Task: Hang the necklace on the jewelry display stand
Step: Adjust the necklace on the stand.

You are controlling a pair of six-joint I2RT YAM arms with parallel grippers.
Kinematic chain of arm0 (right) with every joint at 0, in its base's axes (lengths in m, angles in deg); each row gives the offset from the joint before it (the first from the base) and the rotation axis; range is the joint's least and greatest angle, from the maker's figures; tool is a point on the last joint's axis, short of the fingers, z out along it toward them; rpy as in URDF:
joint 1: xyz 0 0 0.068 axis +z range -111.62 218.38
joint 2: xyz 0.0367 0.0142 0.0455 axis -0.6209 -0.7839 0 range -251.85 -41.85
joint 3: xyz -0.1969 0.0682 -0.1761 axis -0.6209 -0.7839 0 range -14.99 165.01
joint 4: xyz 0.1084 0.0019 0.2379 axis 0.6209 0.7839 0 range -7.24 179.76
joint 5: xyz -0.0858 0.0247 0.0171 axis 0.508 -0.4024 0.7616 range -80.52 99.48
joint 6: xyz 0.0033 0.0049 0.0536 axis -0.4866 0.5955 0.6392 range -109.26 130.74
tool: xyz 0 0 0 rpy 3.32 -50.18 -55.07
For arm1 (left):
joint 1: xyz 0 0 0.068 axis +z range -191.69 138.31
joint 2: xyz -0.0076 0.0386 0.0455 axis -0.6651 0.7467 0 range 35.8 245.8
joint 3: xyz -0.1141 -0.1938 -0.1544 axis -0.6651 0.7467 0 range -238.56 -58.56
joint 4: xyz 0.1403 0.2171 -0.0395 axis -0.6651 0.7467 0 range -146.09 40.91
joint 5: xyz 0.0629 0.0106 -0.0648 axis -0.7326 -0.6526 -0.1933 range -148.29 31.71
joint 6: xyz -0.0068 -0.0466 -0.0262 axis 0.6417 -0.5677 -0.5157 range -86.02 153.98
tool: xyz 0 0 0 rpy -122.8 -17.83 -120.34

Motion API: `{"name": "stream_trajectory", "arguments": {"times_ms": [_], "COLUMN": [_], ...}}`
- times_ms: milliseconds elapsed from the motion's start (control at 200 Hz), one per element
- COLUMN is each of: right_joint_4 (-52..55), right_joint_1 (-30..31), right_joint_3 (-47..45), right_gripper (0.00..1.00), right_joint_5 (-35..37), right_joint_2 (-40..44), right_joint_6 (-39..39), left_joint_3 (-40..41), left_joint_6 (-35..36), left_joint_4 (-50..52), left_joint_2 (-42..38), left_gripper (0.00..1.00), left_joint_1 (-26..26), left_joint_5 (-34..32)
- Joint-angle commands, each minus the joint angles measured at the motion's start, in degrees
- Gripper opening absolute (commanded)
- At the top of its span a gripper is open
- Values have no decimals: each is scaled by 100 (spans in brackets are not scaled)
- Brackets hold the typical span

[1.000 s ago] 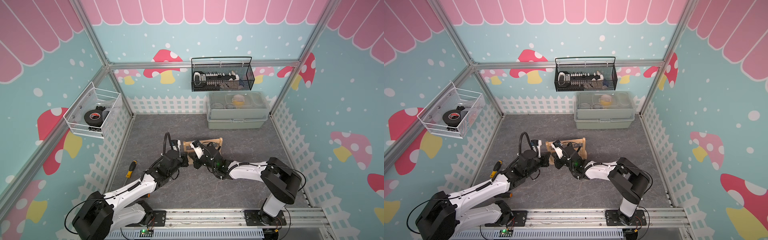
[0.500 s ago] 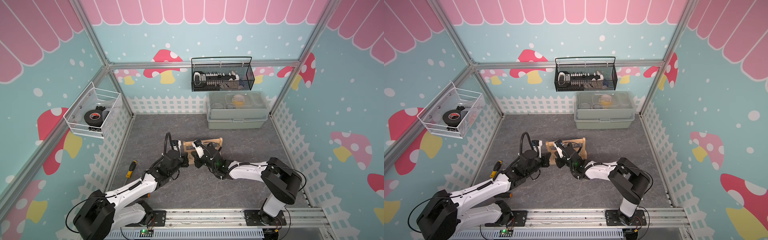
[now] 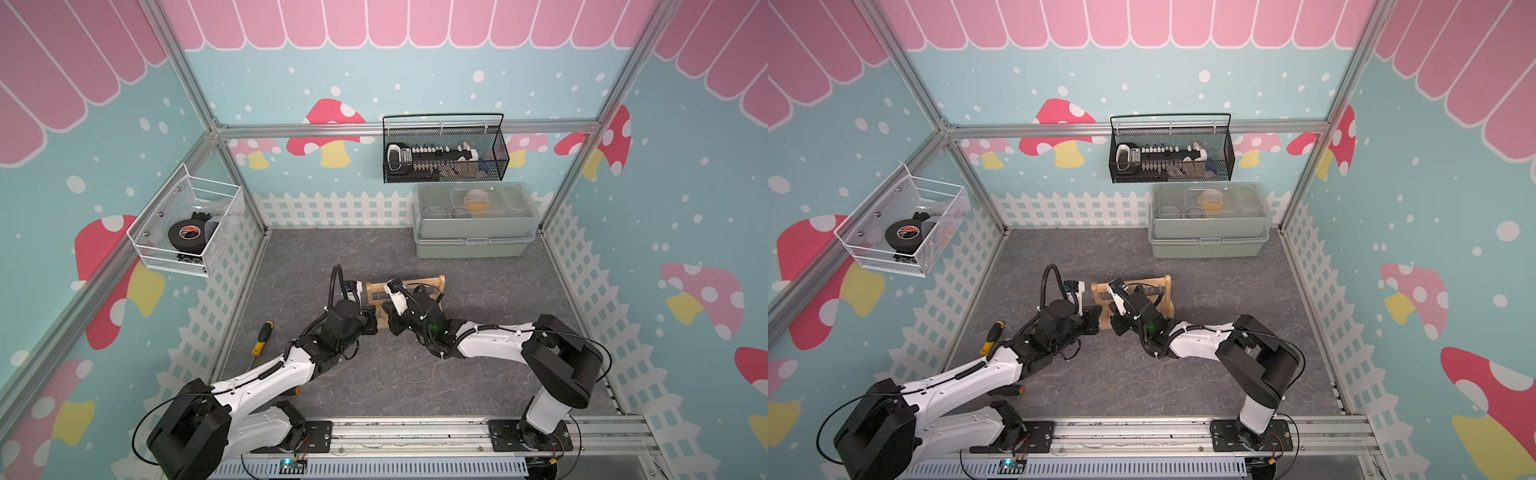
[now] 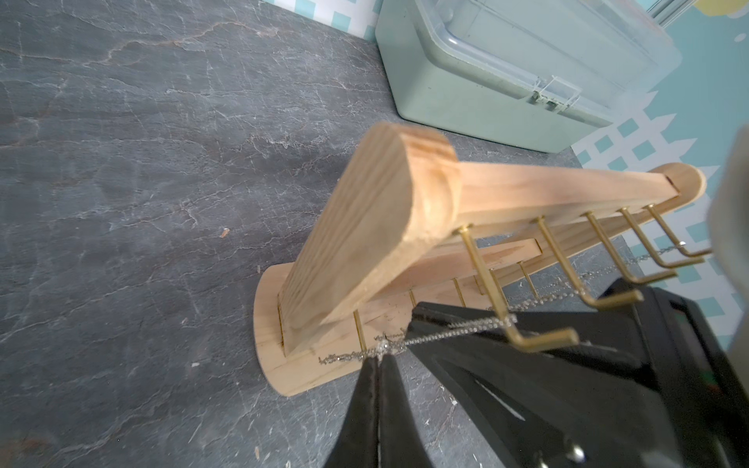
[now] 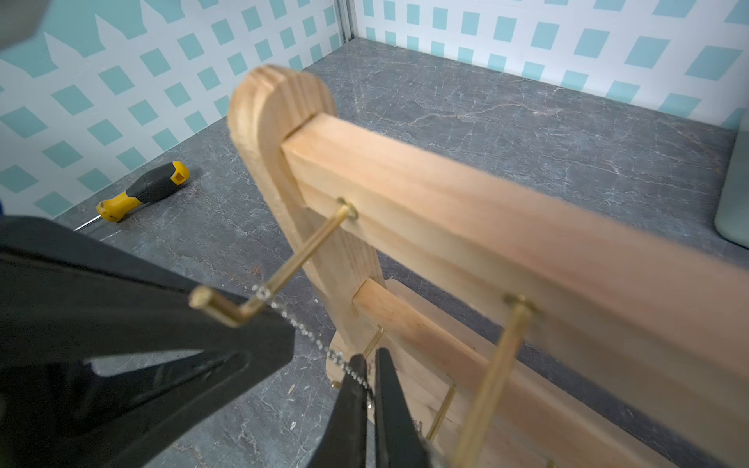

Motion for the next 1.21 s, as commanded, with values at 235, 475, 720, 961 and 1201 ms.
{"name": "stream_trajectory", "arguments": {"times_ms": [235, 475, 720, 961, 1201], "right_joint_4": [47, 350, 368, 361, 304], "right_joint_1": [12, 19, 12, 11, 2], "right_joint_3": [181, 297, 186, 86, 43], "right_gripper": [8, 16, 17, 11, 4], "right_joint_5": [-66, -457, -209, 27, 63], "right_joint_2": [-126, -132, -13, 28, -4], "right_joint_6": [-86, -96, -105, -137, -138], "left_joint_3": [1, -11, 13, 42, 42], "left_joint_6": [91, 76, 74, 48, 47], "left_joint_4": [144, 135, 158, 129, 145], "left_joint_2": [-118, -109, -161, -179, -179], "left_gripper": [0, 0, 0, 0, 0], "left_joint_1": [33, 33, 42, 38, 42], "left_joint_5": [-195, -206, -221, -253, -256]}}
